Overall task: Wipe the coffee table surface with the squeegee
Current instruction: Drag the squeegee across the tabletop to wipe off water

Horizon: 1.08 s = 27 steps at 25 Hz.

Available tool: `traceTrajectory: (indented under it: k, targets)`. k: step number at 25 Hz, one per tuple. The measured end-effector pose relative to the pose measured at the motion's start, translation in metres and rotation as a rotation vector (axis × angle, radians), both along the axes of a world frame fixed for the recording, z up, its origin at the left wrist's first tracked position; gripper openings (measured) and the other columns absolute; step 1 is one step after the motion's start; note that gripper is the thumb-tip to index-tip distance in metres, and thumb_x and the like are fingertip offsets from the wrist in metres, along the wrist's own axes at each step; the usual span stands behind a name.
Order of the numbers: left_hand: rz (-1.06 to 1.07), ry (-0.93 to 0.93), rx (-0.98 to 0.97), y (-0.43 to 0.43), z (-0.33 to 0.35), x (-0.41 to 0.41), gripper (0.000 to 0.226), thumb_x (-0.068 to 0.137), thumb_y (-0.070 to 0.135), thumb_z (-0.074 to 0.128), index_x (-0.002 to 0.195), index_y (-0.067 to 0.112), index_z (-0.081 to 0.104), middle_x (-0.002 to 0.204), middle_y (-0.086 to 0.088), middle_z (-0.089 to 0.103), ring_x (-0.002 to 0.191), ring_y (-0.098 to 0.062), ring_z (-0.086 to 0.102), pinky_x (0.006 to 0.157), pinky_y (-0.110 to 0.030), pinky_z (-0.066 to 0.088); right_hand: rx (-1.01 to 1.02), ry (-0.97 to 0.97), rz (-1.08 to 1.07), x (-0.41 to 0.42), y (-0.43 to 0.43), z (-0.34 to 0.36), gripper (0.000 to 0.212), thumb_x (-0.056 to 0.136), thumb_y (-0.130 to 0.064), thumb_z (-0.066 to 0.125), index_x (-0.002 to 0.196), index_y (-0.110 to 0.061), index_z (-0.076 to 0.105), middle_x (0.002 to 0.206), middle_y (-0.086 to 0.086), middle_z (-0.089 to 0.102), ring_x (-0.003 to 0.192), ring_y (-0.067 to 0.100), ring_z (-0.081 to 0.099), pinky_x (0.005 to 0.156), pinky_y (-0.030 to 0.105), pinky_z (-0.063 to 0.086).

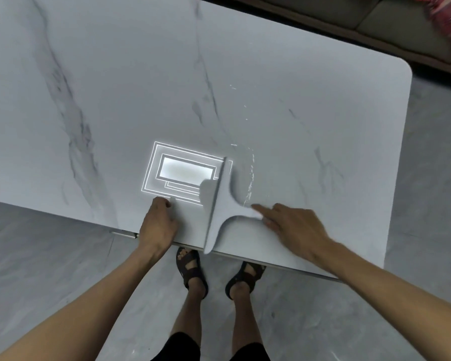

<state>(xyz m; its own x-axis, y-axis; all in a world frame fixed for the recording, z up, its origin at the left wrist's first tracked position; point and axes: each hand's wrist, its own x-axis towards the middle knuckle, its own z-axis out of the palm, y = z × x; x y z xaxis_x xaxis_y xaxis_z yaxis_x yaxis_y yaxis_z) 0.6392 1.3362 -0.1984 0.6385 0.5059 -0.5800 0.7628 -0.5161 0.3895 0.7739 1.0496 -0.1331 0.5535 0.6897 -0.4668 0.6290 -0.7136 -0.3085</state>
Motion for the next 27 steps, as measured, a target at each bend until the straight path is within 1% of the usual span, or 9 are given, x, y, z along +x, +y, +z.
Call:
traceTrajectory:
  k: [3,7,11,13,16,21,23,25,27]
  targets:
    - [0.038,0.007,0.009,0.003,-0.001,-0.007,0.034,0.084,0.005,0.051,0.116,0.013,0.043,0.098,0.002,0.052,0.08,-0.023,0.053,0.069,-0.034,0.044,0.037,0.079,0.19,-0.032,0.051,-0.022,0.046,0.103,-0.031,0.037,0.144,-0.044,0.023,0.101,-0.001,0.058,0.073,0.026,0.06,0.056,0.034,0.047]
    - [0.076,0.031,-0.014,-0.005,-0.001,-0.016,0.026,0.086,0.007,0.05,0.11,0.013,0.044,0.098,-0.001,0.055,0.079,-0.024,0.054,0.068,-0.033,0.043,-0.032,0.082,0.322,-0.052,0.067,-0.04,0.048,0.102,-0.024,0.04,0.146,-0.037,0.026,0.099,0.005,0.056,0.068,0.024,0.052,0.053,0.034,0.039]
    - [-0.024,0.015,-0.049,-0.023,0.001,-0.019,0.033,0.081,-0.002,0.052,0.11,0.012,0.044,0.108,-0.007,0.053,0.084,-0.025,0.057,0.065,-0.033,0.042,-0.028,0.083,0.259,-0.04,0.019,-0.04,0.045,0.102,-0.027,0.039,0.145,-0.039,0.032,0.099,0.002,0.058,0.076,0.025,0.059,0.053,0.031,0.035]
    - [-0.091,0.028,-0.055,-0.032,0.002,-0.015,0.035,0.079,-0.005,0.053,0.111,0.009,0.045,0.115,-0.011,0.048,0.092,-0.029,0.057,0.07,-0.035,0.046,-0.056,0.097,0.19,-0.025,-0.018,-0.035,0.043,0.102,-0.032,0.036,0.144,-0.042,0.032,0.1,-0.001,0.059,0.082,0.023,0.061,0.058,0.032,0.039]
    - [-0.209,0.09,-0.062,-0.045,0.001,-0.005,0.037,0.08,-0.001,0.056,0.115,0.003,0.047,0.121,-0.013,0.04,0.102,-0.032,0.053,0.079,-0.041,0.05,-0.136,0.086,0.102,-0.003,-0.073,-0.021,0.043,0.102,-0.038,0.031,0.144,-0.047,0.03,0.101,-0.006,0.059,0.086,0.018,0.061,0.064,0.033,0.044]
    - [-0.255,0.156,-0.121,-0.06,0.006,0.012,0.041,0.083,0.007,0.056,0.123,0.005,0.045,0.128,-0.012,0.042,0.103,-0.031,0.055,0.077,-0.035,0.043,-0.237,-0.016,0.057,0.033,-0.131,0.005,0.043,0.101,-0.044,0.028,0.143,-0.05,0.029,0.098,-0.01,0.059,0.084,0.018,0.063,0.059,0.03,0.035]
    - [-0.221,0.144,-0.137,-0.06,0.014,0.019,0.043,0.083,0.009,0.056,0.125,0.008,0.045,0.124,-0.011,0.052,0.096,-0.03,0.057,0.074,-0.032,0.041,-0.213,-0.045,0.053,0.043,-0.135,0.013,0.043,0.1,-0.046,0.026,0.143,-0.051,0.03,0.096,-0.012,0.059,0.08,0.017,0.063,0.058,0.029,0.036]
    - [-0.185,0.114,-0.13,-0.057,0.024,0.031,0.043,0.083,0.009,0.056,0.124,0.011,0.045,0.111,-0.01,0.06,0.086,-0.027,0.057,0.071,-0.032,0.043,-0.166,-0.072,0.029,0.052,-0.129,0.02,0.043,0.101,-0.046,0.027,0.143,-0.049,0.032,0.095,-0.012,0.06,0.078,0.017,0.063,0.058,0.028,0.036]
    - [-0.145,0.067,-0.113,-0.051,0.036,0.047,0.04,0.083,0.01,0.058,0.121,0.013,0.047,0.1,-0.004,0.061,0.087,-0.028,0.059,0.072,-0.033,0.046,-0.11,-0.122,-0.025,0.064,-0.115,0.026,0.043,0.101,-0.043,0.029,0.143,-0.045,0.035,0.093,-0.01,0.06,0.075,0.019,0.062,0.057,0.029,0.036]
